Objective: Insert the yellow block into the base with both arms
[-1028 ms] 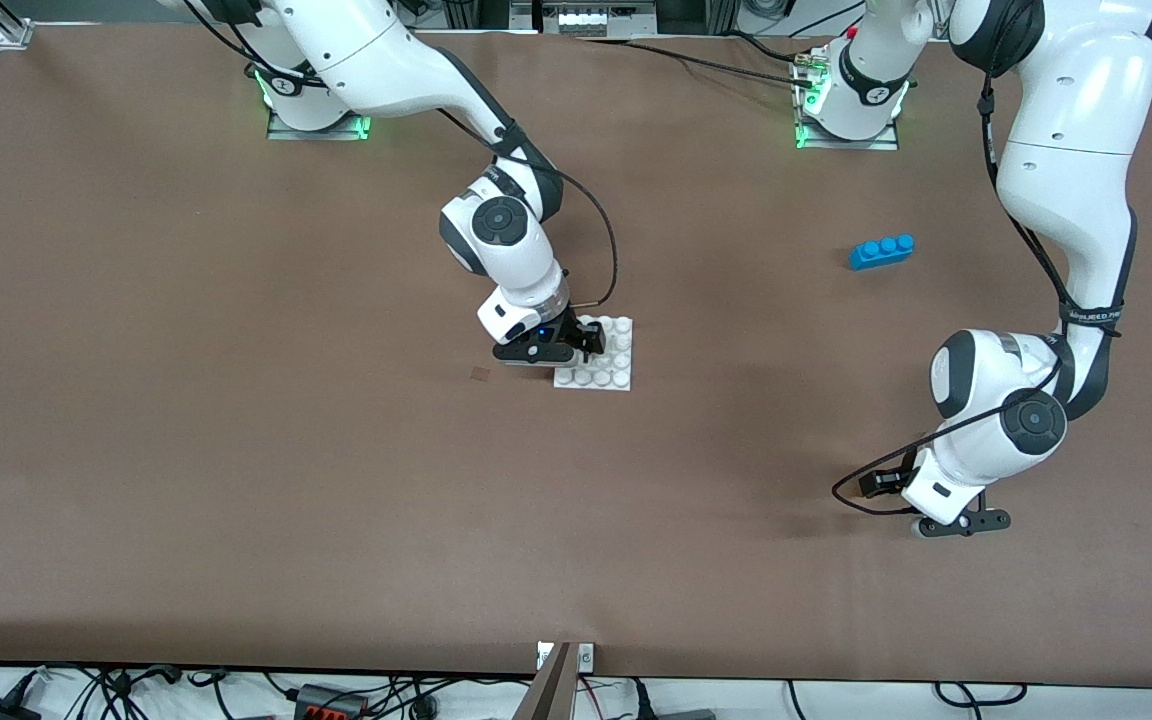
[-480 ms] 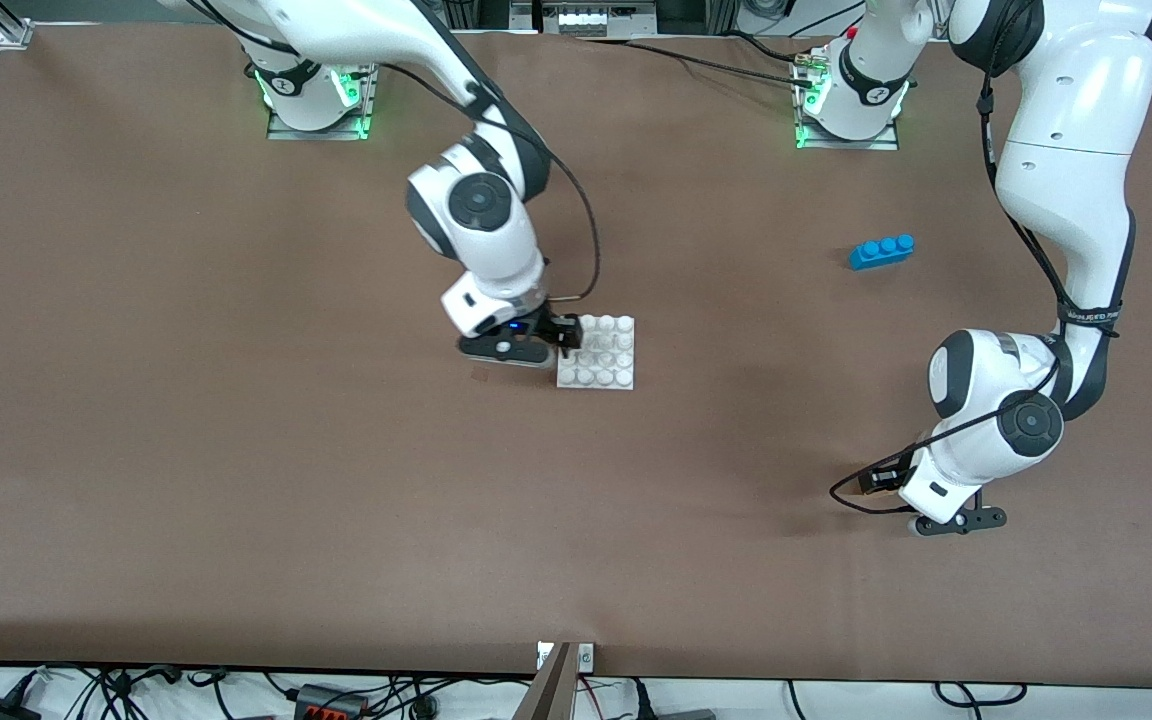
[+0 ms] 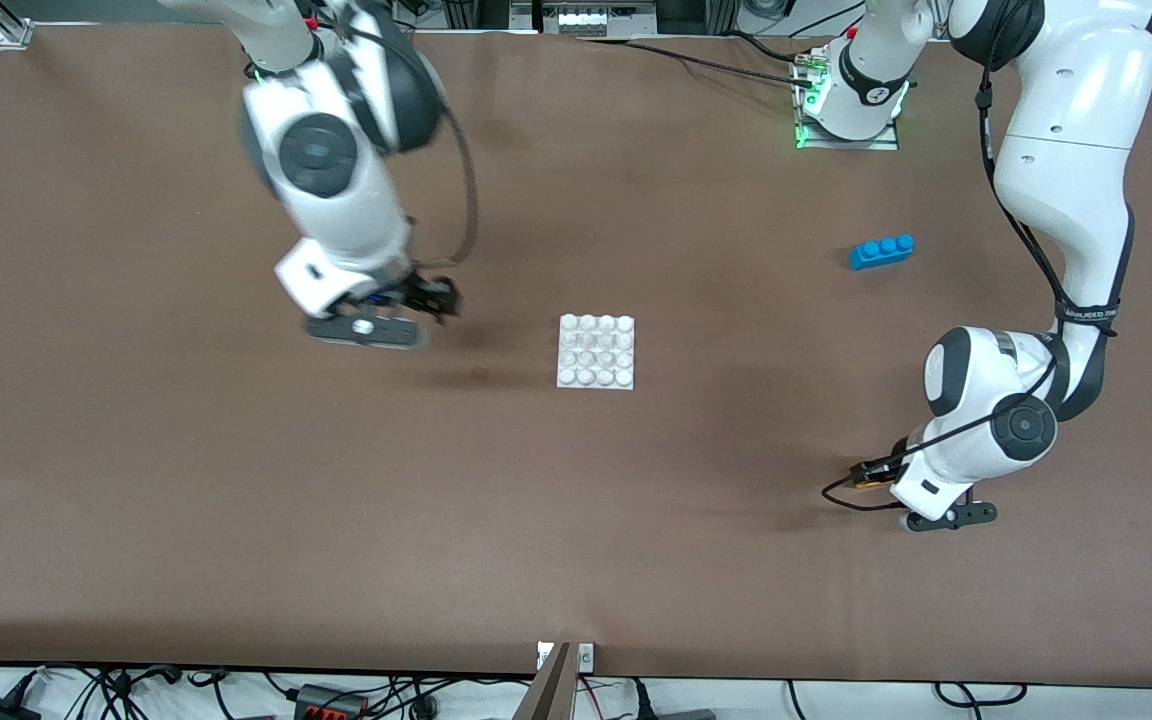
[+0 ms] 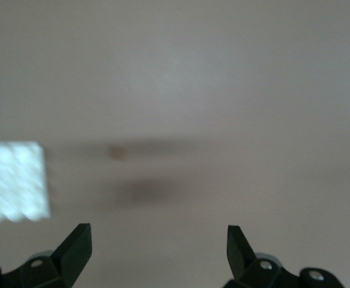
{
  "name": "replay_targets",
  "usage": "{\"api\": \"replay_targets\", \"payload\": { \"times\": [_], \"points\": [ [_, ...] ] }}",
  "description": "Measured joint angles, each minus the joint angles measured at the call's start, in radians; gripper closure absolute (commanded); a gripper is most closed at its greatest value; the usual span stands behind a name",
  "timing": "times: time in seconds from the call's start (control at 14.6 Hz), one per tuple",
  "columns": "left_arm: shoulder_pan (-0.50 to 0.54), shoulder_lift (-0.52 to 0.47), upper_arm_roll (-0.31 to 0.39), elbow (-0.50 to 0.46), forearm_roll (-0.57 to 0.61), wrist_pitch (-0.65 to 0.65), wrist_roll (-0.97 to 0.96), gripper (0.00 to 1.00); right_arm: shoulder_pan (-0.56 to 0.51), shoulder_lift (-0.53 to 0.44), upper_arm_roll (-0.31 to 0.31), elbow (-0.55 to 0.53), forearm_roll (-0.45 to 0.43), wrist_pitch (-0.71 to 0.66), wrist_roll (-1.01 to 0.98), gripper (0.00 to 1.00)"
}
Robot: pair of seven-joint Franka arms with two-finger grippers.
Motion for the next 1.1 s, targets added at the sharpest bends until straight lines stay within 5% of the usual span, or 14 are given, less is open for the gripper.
{"api": "replay_targets", "payload": {
  "times": [0.27, 0.55, 0.75, 1.1],
  "points": [
    [-0.015, -0.024, -0.039, 0.006, 0.0, -0.056, -0.004, 0.51, -0.013, -0.119, -0.183, 0.014, 0.0, -0.21, -0.225, 0.0],
    [-0.019, -0.043, -0.211, 0.011, 0.0, -0.165, -0.092, 0.53, -0.033, -0.132, -0.302, 0.091, 0.002, -0.306, -0.288, 0.0],
    [-0.073, -0.048, -0.317, 0.011, 0.001, -0.174, -0.273, 0.57, -0.076, -0.119, -0.32, 0.141, 0.0, -0.352, -0.296, 0.0],
    [-0.285, -0.047, -0.326, 0.01, 0.109, -0.17, -0.479, 0.56, -0.161, -0.097, -0.308, 0.205, 0.009, -0.401, -0.319, 0.0]
  ]
}}
